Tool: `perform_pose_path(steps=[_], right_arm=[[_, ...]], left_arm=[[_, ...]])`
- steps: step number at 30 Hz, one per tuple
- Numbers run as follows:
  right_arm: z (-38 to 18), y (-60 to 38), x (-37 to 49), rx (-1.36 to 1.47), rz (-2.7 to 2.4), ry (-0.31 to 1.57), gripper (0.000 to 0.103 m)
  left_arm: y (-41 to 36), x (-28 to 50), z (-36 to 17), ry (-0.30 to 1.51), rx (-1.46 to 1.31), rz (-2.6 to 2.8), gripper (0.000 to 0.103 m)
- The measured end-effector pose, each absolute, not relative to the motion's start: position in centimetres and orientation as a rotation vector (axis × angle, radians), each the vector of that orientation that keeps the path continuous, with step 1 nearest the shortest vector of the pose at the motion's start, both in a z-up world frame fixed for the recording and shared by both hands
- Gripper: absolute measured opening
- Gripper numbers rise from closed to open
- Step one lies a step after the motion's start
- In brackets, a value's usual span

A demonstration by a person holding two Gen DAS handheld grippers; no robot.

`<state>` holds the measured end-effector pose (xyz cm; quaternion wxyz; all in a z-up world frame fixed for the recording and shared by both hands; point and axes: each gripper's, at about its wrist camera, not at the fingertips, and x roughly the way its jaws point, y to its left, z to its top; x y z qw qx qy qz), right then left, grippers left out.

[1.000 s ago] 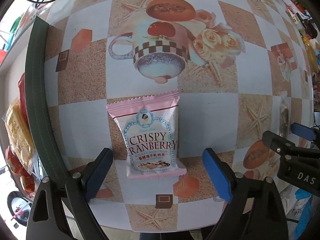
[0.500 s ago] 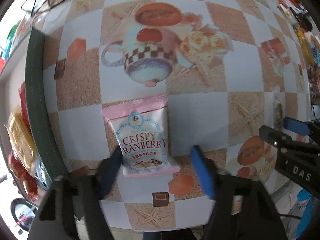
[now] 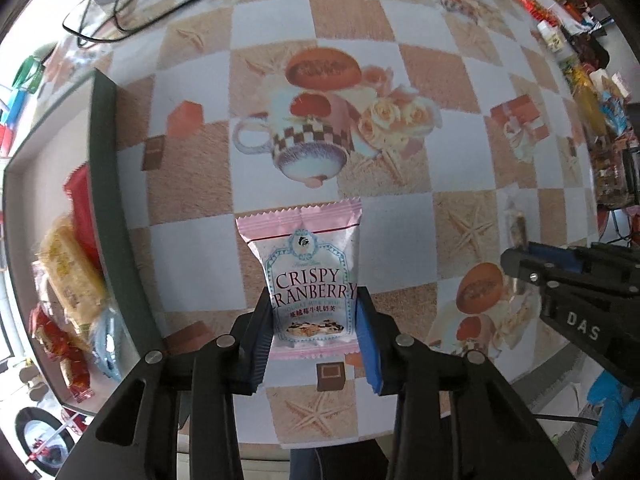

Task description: Organize snacks

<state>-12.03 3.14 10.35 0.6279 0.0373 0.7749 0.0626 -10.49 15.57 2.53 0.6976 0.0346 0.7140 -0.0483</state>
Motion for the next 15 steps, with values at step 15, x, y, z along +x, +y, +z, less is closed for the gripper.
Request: perform_pose_path(steps=[15], right_arm=[[13.6, 7.3, -11.2, 0.080, 0.208, 1.736, 0.020]], left_arm=[[19.1, -11.4, 6.3, 1.508, 0.067, -0.100, 0.042]])
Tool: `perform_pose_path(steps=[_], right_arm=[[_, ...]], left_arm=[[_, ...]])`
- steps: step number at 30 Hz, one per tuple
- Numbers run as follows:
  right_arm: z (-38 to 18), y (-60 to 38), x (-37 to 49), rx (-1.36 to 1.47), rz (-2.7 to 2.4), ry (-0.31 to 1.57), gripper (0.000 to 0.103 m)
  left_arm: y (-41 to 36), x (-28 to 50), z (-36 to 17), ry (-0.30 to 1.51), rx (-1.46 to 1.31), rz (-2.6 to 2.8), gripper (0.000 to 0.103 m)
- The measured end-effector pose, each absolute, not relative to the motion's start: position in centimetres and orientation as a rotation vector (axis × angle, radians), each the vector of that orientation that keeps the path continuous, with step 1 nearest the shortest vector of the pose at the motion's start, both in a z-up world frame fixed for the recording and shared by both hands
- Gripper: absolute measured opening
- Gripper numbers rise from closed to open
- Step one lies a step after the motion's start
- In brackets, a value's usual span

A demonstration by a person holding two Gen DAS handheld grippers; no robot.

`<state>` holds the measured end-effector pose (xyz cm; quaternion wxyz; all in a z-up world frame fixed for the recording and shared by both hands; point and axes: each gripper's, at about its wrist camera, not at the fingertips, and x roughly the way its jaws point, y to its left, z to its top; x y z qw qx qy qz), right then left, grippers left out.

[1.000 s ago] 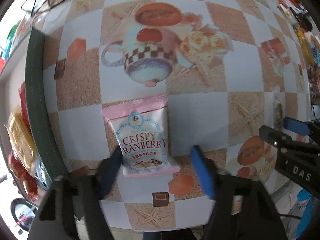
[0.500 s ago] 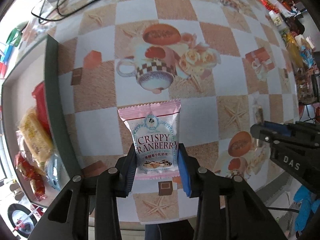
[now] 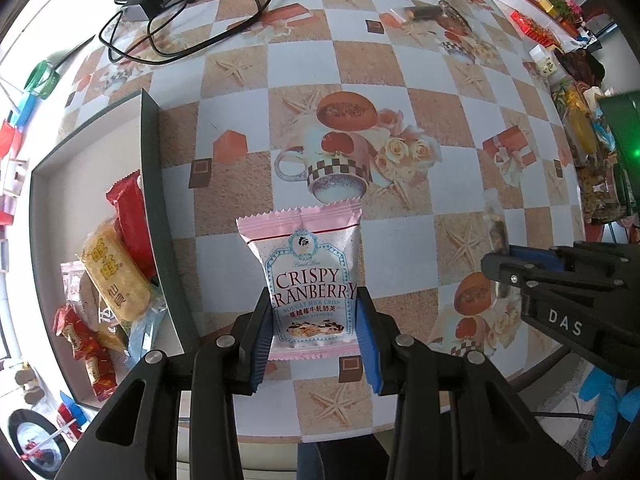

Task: Organize snacks
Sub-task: 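Carry the cranberry packet and dark bar over the white tray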

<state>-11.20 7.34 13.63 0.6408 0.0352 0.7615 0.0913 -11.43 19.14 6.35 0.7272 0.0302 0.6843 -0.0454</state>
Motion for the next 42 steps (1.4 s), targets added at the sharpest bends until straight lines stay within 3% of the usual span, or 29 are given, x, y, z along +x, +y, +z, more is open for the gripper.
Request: perform_pose_path(steps=[42], right_arm=[[14.5, 6.5, -11.2, 0.072, 0.250, 1.723, 0.020]], left_arm=[[19.2, -12.5, 7.4, 1.485, 0.058, -0.088, 0.042]])
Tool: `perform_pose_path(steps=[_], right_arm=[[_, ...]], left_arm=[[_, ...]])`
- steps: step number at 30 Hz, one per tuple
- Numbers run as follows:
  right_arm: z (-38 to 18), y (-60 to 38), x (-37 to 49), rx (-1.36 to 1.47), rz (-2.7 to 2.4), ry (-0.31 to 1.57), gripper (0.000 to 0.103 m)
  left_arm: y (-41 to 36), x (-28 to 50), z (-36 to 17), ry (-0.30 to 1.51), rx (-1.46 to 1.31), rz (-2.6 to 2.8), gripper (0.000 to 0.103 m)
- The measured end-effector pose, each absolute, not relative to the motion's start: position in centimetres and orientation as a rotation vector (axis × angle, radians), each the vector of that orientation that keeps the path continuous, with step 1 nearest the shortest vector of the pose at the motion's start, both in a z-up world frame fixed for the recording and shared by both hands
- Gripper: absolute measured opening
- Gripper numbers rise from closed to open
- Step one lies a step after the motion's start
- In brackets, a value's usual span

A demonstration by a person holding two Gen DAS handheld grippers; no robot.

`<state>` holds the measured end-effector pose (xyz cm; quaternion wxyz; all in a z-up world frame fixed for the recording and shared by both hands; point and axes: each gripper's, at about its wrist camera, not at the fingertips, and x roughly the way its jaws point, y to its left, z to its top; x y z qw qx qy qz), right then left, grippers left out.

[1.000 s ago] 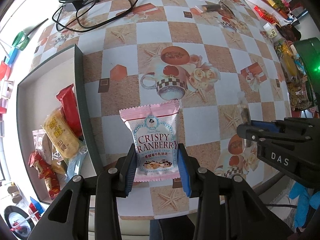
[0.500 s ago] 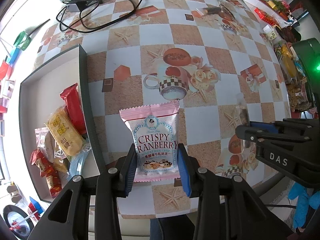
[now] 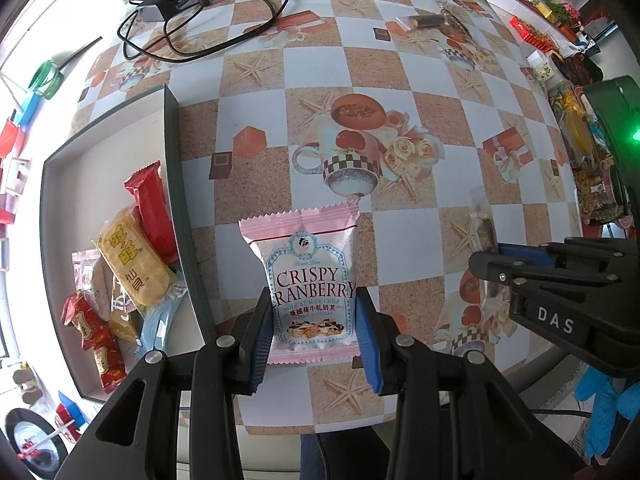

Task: Organize snacks
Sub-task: 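Carry the cranberry packet and dark bar over the white tray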

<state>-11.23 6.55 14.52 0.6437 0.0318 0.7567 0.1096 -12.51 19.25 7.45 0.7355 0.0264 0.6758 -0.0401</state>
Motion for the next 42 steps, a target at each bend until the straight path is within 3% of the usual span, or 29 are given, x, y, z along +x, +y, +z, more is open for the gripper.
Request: perform_pose_path(steps=[20, 42], right_arm=[[16.1, 8.0, -10.3, 0.055, 0.285, 1.698, 0.020], [20.3, 20.6, -6.5, -0.070, 0.497, 1.606, 0.020]], left_arm=[[21.8, -12.4, 8.7, 1.445, -0.009, -0.027, 0.042], [36.1, -11.2, 11.7, 1.344, -0.233, 0.230, 0.042]])
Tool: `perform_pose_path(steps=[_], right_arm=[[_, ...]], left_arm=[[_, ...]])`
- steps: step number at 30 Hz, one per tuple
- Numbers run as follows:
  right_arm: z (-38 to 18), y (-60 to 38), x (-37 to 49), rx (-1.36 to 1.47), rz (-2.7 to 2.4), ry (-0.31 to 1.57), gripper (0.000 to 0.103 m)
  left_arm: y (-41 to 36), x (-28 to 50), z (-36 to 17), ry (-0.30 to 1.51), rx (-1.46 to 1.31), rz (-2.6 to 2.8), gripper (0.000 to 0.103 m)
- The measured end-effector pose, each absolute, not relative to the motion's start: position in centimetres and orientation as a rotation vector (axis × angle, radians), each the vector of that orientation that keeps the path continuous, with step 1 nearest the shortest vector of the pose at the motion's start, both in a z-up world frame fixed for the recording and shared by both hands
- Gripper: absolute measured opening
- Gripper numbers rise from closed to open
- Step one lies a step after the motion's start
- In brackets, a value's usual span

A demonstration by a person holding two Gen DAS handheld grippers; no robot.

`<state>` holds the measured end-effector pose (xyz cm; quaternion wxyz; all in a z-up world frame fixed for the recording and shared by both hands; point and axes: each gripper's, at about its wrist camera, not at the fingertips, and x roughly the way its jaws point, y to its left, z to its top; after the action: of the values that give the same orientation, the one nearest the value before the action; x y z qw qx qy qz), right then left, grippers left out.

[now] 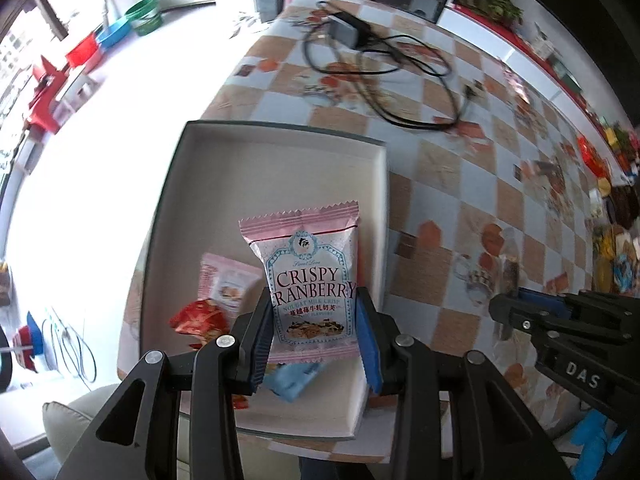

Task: Organize snacks
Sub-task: 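Carry the cranberry packet and dark bar over the white tray, then open both grippers to drop the snacks into the tray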

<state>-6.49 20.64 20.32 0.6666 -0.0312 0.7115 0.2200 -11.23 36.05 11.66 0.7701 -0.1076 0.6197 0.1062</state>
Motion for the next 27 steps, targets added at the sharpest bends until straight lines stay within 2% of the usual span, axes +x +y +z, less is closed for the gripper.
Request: perform_pose_path(steps=[12, 21, 22, 23, 24, 25, 27], right_arm=[[20.4, 27.3, -5.1, -0.113, 0.583, 1.608, 0.020], [18.1, 31.8, -4.3, -0.103, 0.623, 1.658, 0.020], [17.9, 32.1, -4.3, -0.106, 0.624, 1.662, 0.020], [17.6, 32.4, -4.2, -0.110, 0.625, 1.665, 0.020], [17.4, 32.6, -4.2, -0.113, 0.629, 1.668, 0.020], [17.2, 32.9, -4.1, -0.115, 0.635, 1.675, 0.020], [17.0, 33.3, -4.0, -0.117, 0.638, 1.680, 0.021]], left_arm=[[40.6, -11.3, 9.9, 1.379, -0.289, 0.289, 0.042], [42.2, -11.0, 7.9, 1.419, -0.313, 0.313, 0.045], [42.3, -11.1, 7.8, 1.416, -0.318, 0.311, 0.051], [42.4, -11.1, 7.8, 1.414, -0.320, 0.313, 0.063], [42.5, -11.1, 7.8, 1.410, -0.320, 0.323, 0.069], [42.6, -11.2, 7.9, 1.402, -0.321, 0.336, 0.080], [42.9, -11.4, 8.0, 1.395, -0.326, 0.353, 0.081]])
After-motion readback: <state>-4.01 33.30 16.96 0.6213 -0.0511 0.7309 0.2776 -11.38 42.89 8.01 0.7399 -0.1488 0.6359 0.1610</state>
